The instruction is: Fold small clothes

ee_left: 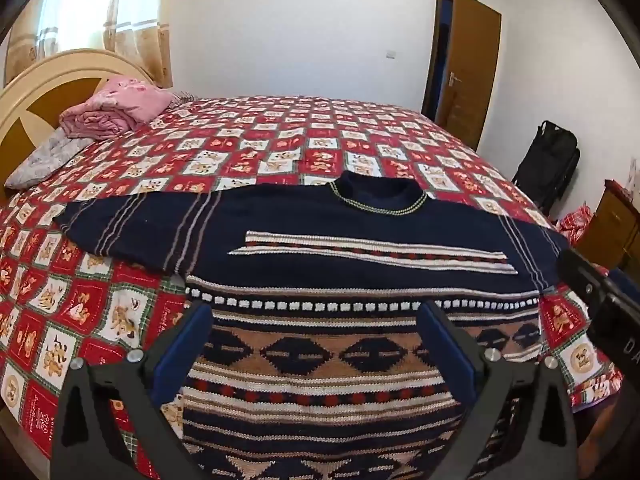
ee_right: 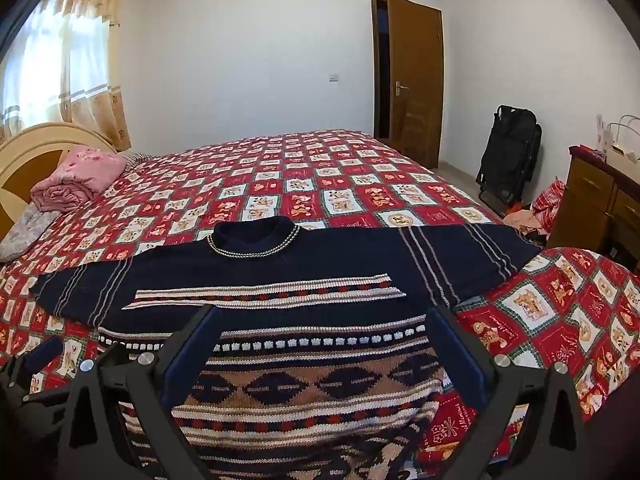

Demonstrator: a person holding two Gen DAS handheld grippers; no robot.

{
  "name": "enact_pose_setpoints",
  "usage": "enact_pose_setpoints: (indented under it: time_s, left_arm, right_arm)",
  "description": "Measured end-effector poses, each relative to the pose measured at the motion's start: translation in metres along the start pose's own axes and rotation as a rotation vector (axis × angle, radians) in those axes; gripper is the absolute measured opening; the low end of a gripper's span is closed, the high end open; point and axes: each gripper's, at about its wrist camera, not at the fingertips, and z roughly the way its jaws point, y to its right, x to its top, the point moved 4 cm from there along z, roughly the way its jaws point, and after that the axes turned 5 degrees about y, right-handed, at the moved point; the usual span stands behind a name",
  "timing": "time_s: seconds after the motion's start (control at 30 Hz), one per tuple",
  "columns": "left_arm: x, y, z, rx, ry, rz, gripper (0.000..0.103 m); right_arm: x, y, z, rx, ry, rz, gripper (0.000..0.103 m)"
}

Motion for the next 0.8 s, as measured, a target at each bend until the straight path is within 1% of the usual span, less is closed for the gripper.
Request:
enact_pose_setpoints:
  time_s: [0.17,0.33,0.43,0.47,0.53,0.63,0.8]
  left_arm:
    - [-0.0024,-0.0013,0.0003,0.052,-0.003,0.029,0.103]
    - [-0.0032,0.0013,-0.0002,0.072,0.002,0.041,0.103]
    - [-0.0031,0.0022,-0.0006,0.106,0.013,0.065,0.103]
    - [-0.0022,0.002,-0.0013,0.131,0.023,0.077,0.103]
    - [0.0,0.0019,-0.0035,0.157,0.04,0.092,0.103]
    - [0.0014,0.0,-0.0059,0.174,0.051,0.094,0.103]
    - [0.0025,-0.004,-0.0051,0.23,0.06,0.108,0.103]
  right_arm:
    - [0.0006,0.0008,0.0011,0.004,-0.007,0.007,0.102]
    - [-0.0049,-0.0006,0.0018,0.001,-0.013,0.015,0.102]
    - [-0.0058,-0.0008,0.0021,0.001,-0.014,0.012,0.102]
    - [-0.0062,-0.0011,0.003,0.001,-0.017,0.01,0.102]
    - [-0.0062,-0.0026,0.0036,0.0,-0.022,0.005,0.102]
    - [-0.0059,-0.0031,0.0039,0.004,-0.026,0.004,0.102]
    - [-0.0063,-0.003,0.0041,0.001,-0.025,0.005,0.102]
